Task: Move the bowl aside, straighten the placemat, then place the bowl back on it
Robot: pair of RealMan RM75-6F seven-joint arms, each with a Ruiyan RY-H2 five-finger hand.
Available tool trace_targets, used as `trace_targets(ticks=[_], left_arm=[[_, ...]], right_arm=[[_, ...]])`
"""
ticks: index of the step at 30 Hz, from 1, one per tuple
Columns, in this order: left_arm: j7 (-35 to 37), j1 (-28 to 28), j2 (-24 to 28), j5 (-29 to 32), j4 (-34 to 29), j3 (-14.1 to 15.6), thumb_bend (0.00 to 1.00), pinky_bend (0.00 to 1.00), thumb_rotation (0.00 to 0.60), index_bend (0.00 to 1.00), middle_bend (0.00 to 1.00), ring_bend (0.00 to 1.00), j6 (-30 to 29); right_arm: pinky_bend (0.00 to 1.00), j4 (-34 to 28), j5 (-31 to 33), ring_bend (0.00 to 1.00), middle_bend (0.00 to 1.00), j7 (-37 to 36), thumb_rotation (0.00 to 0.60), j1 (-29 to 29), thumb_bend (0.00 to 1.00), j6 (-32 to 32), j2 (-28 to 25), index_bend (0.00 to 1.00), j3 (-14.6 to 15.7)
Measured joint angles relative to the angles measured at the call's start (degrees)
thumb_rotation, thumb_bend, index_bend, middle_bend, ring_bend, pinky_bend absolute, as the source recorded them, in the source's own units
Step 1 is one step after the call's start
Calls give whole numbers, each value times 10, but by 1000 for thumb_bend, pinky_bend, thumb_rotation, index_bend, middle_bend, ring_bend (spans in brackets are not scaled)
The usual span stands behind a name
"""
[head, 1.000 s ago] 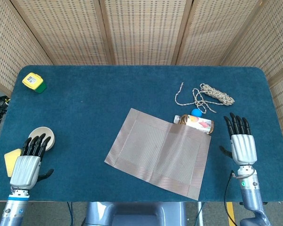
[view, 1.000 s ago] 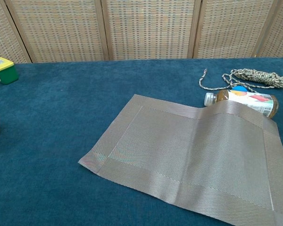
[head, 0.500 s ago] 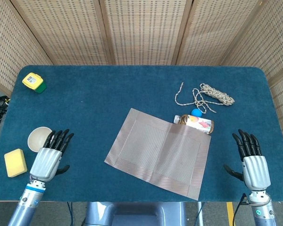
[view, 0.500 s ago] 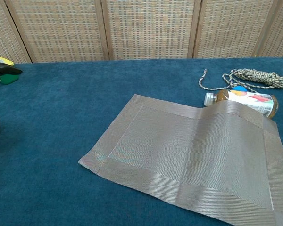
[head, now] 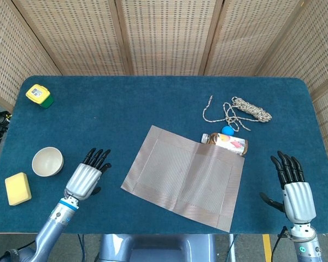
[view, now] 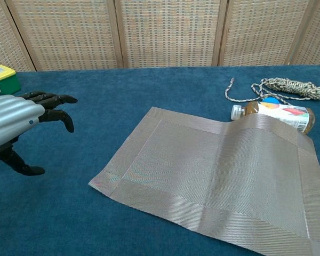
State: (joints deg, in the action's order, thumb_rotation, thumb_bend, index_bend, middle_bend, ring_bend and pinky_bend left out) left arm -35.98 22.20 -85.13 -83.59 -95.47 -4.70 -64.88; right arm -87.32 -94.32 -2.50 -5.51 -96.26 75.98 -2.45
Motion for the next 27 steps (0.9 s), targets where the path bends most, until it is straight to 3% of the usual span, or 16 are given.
trace_targets(ticks=[9, 27], left_arm=[[8, 26, -50, -7, 66, 9, 83, 0, 600, 395, 0, 0, 15], [-4, 62, -144, 13, 153, 15, 92, 0, 600, 427, 0, 0, 42]], right_arm=[[0, -2, -6, 0, 0, -8, 600, 3, 239, -1, -3, 27, -1], [0, -1, -6, 0, 0, -22, 600, 5, 240, 1, -5, 27, -9]])
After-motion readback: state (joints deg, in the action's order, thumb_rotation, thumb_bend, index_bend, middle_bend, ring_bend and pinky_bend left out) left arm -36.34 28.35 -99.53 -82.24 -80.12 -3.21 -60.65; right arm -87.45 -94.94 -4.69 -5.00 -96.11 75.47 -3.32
